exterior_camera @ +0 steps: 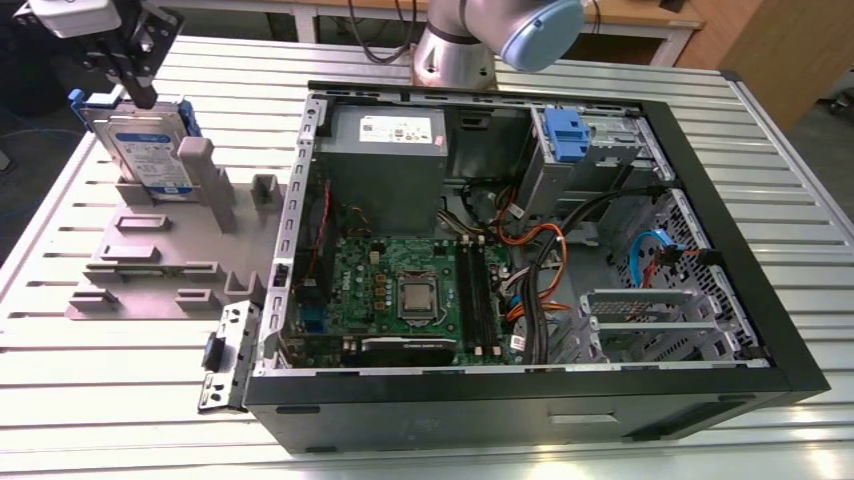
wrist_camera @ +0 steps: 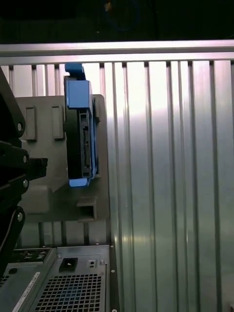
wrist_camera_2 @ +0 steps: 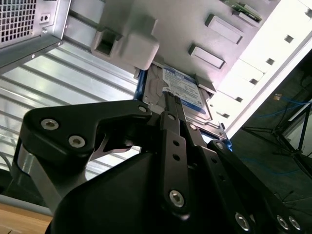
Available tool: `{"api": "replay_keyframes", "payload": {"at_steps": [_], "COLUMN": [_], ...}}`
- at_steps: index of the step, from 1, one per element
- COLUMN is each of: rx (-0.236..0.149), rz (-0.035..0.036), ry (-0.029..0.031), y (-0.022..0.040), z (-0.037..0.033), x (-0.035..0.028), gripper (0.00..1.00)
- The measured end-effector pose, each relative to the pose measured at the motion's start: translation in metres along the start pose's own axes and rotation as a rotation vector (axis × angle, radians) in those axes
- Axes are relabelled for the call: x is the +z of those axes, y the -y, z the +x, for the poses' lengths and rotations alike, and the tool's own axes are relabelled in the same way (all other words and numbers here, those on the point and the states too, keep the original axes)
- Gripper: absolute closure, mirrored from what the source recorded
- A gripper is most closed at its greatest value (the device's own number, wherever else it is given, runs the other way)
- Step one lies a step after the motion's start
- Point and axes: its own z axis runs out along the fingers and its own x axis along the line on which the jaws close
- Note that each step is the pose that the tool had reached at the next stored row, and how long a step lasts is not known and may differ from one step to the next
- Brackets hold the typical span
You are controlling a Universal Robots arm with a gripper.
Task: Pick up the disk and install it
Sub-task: 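Reach for the disk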
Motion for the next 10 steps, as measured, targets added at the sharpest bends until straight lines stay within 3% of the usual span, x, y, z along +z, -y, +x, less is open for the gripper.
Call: {"api": "replay_keyframes", "payload": {"at_steps": [10], "rx": [-0.006], "rz": [-0.0002], "ry": [-0.0001], "y": [-0.0070], "z": [0.0188], "x": [0.0047], "gripper": [0.89]}}
